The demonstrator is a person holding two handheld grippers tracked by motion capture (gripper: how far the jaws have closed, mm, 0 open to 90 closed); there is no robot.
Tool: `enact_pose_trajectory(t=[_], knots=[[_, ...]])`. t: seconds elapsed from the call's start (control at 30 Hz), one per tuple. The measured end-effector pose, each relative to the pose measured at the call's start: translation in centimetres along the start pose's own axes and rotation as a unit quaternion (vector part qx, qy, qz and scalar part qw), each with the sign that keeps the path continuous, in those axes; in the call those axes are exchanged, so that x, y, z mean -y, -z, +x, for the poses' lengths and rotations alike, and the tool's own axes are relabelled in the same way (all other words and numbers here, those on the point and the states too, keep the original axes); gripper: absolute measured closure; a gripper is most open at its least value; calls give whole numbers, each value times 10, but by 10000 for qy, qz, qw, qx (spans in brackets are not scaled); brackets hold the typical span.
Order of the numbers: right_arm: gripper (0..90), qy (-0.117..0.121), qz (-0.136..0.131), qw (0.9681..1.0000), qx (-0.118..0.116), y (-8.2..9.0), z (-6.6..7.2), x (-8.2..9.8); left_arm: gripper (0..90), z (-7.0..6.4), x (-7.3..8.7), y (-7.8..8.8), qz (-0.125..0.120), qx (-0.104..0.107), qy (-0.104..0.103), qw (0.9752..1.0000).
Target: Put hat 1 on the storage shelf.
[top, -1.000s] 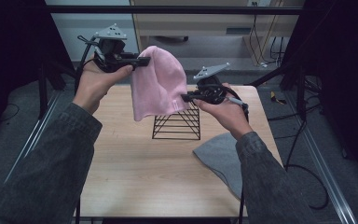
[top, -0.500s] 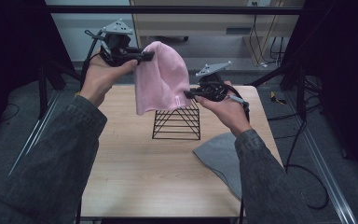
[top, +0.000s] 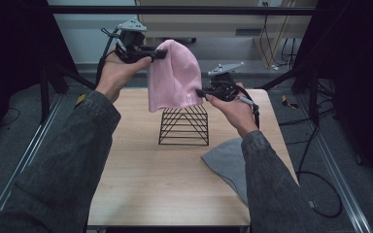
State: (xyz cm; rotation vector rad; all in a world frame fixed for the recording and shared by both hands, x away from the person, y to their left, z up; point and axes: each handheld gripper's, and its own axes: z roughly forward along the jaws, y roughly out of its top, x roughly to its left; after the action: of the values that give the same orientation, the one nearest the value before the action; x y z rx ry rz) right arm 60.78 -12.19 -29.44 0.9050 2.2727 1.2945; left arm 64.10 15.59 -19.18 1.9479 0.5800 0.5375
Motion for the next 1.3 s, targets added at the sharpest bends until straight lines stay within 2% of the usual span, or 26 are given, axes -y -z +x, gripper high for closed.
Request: enact_pose_trajectory(t=[0.27,0.43,0.6,0.67,0.8,0.93,1.3], knots=[[840,122,121,9997,162,-4,3,9,795,-1,4,-17,14,40,-173,9998],[839,129,126,9997,192,-7,5,14,795,0,8,-25,19,63,-127,9999],[839,182,113,9994,261,-8,4,25,794,-4,16,-31,16,148,-122,9998],[839,177,124,9994,268,-8,4,27,794,-4,17,-31,30,166,-125,9998],[836,321,122,9988,354,-8,4,36,792,-6,22,-34,53,230,-157,9996],[834,326,149,9986,396,-9,4,41,790,-10,24,-36,97,226,-237,9994],[826,341,373,9981,347,-14,2,59,788,-23,38,-41,197,330,-275,9989]])
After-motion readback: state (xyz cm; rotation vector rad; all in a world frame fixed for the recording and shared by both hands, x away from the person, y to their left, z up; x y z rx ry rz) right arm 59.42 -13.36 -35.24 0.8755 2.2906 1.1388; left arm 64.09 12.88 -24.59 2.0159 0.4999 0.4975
